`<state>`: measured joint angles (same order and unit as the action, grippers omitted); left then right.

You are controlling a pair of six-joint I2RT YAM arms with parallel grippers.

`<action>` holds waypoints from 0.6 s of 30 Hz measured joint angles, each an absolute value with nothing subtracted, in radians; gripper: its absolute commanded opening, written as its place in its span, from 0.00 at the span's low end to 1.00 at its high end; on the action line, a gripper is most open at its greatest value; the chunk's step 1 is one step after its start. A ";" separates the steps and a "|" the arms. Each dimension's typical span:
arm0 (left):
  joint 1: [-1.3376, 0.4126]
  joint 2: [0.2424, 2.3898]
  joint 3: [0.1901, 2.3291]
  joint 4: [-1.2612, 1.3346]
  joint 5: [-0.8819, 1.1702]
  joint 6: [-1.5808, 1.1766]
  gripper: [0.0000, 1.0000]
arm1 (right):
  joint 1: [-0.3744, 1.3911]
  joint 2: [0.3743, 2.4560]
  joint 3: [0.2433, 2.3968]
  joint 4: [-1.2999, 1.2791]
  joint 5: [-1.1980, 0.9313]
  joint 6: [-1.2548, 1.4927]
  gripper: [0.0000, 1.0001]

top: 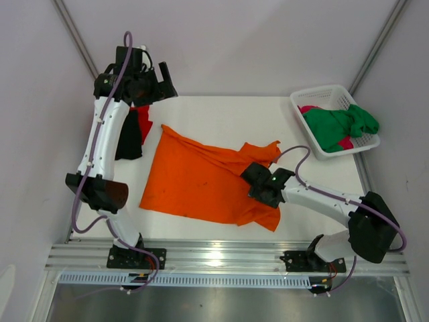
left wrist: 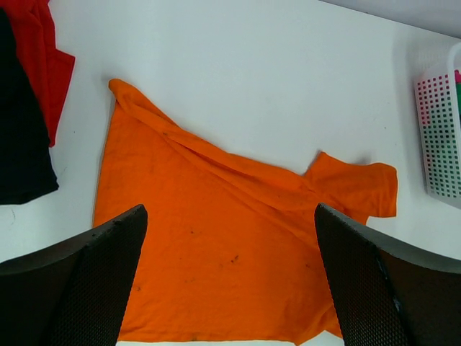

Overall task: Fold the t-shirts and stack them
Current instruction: Flatten out the tshirt

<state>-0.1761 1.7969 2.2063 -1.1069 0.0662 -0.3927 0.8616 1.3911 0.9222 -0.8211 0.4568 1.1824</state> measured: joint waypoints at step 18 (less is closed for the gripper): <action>-0.145 1.780 2.127 -1.070 0.121 -0.403 1.00 | 0.954 1.341 0.857 -0.875 0.368 1.274 0.62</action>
